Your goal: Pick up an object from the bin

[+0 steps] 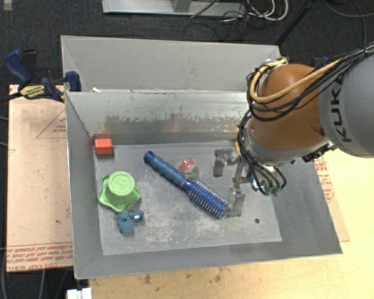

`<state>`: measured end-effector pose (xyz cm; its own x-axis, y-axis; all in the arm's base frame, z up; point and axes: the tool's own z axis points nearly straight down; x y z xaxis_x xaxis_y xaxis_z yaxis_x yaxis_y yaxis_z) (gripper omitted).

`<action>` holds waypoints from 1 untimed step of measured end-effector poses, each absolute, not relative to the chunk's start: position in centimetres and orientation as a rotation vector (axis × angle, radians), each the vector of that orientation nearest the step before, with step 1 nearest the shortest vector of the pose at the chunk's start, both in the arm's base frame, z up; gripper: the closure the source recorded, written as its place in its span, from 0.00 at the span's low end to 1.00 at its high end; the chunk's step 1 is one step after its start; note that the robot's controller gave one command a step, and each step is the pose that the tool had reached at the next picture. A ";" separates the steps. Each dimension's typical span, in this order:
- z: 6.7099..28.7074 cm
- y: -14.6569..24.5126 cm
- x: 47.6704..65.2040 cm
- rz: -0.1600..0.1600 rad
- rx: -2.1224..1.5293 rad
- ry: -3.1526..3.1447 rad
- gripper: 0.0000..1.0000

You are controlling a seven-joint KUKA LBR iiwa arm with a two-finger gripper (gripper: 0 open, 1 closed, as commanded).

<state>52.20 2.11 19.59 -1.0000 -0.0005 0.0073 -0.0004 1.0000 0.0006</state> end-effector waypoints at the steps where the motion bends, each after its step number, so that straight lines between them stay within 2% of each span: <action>1: 7.2 0.9 53.3 -0.001 -0.292 -3.125 0.00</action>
Offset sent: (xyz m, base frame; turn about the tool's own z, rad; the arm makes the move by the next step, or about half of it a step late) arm 0.0113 -0.0123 -0.1206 0.1875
